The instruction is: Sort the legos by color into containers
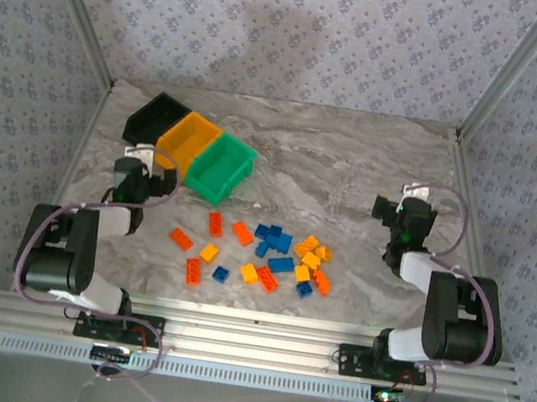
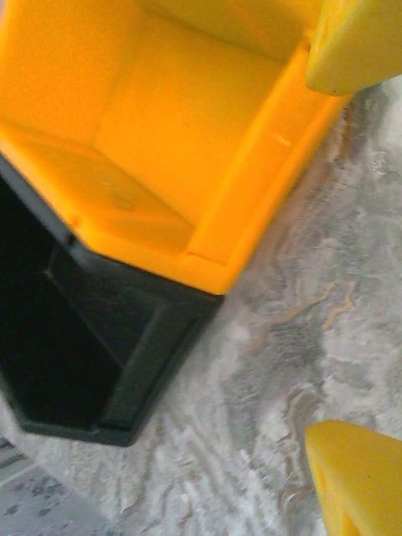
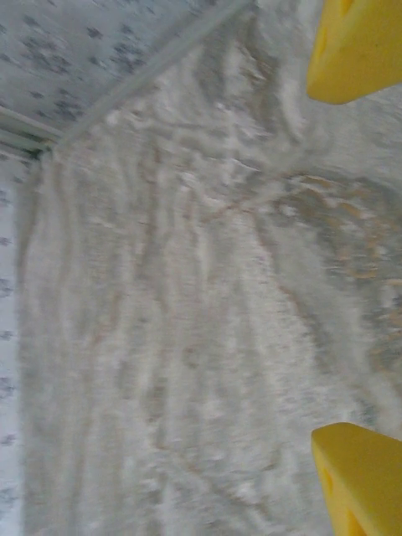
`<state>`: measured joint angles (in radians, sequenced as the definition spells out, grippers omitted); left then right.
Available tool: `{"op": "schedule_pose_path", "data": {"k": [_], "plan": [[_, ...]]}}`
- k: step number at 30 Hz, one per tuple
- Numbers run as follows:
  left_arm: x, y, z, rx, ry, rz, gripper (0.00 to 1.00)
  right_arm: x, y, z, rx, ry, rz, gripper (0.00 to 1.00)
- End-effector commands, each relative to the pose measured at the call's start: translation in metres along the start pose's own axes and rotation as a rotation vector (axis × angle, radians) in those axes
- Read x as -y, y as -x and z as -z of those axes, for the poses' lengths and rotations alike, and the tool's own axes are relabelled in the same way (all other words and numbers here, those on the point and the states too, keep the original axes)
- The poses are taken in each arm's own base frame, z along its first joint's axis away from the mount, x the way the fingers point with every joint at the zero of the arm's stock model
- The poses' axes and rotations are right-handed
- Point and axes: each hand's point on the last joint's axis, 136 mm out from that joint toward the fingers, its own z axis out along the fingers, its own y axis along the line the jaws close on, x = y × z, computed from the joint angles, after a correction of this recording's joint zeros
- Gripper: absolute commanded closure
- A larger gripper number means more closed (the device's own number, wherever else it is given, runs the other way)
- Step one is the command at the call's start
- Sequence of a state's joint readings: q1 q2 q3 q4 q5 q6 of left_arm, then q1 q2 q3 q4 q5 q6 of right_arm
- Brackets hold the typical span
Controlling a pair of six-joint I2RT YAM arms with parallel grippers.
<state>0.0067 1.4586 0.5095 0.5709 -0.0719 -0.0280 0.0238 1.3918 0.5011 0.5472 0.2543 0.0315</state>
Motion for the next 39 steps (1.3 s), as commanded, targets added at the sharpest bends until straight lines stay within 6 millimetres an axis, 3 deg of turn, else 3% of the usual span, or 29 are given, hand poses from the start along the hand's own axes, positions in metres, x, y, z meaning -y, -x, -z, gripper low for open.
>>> {"op": "schedule_pose_path", "data": {"k": [1, 6, 9, 11, 12, 13, 16, 21, 28, 33, 39], "plan": [[-0.007, 0.034, 0.015, 0.021, 0.034, 0.04, 0.0, -0.005, 0.004, 0.012, -0.059, -0.044, 0.002, 0.0], [-0.018, 0.087, 0.053, 0.211, 0.069, 0.182, 0.0, -0.046, 0.044, 0.037, 0.035, -0.049, 0.009, 0.0], [-0.039, 0.105, 0.066, 0.301, 0.153, 0.419, 0.0, -0.075, 0.059, 0.039, 0.008, -0.013, -0.109, 0.0], [-0.067, 0.081, 0.072, 0.215, 0.32, 0.752, 0.0, -0.084, 0.044, 0.037, -0.14, 0.021, -0.408, 0.0], [-0.078, 0.059, 0.08, 0.135, 0.419, 0.897, 0.0, -0.095, 0.038, 0.033, -0.211, 0.078, -0.525, 0.0], [-0.081, 0.053, 0.081, 0.095, 0.436, 0.961, 0.0, -0.116, 0.037, 0.025, -0.255, 0.205, -0.548, 0.0], [-0.063, 0.064, 0.071, 0.095, 0.262, 0.975, 0.0, -0.172, 0.033, 0.022, -0.331, 0.379, -0.515, 0.0], [-0.037, 0.077, 0.075, 0.107, 0.072, 0.984, 0.0, -0.262, 0.026, 0.039, -0.394, 0.444, -0.353, 0.0], [-0.014, 0.062, 0.084, -0.04, -0.004, 0.953, 0.0, -0.359, 0.012, 0.052, -0.487, 0.498, -0.405, 0.0], [-0.002, 0.055, 0.092, -0.065, -0.066, 0.974, 0.0, -0.397, -0.005, 0.046, -0.562, 0.436, -0.392, 0.05], [0.006, 0.051, 0.099, -0.076, -0.089, 0.958, 0.0, -0.413, -0.029, 0.032, -0.623, 0.362, -0.393, 0.17]]}}
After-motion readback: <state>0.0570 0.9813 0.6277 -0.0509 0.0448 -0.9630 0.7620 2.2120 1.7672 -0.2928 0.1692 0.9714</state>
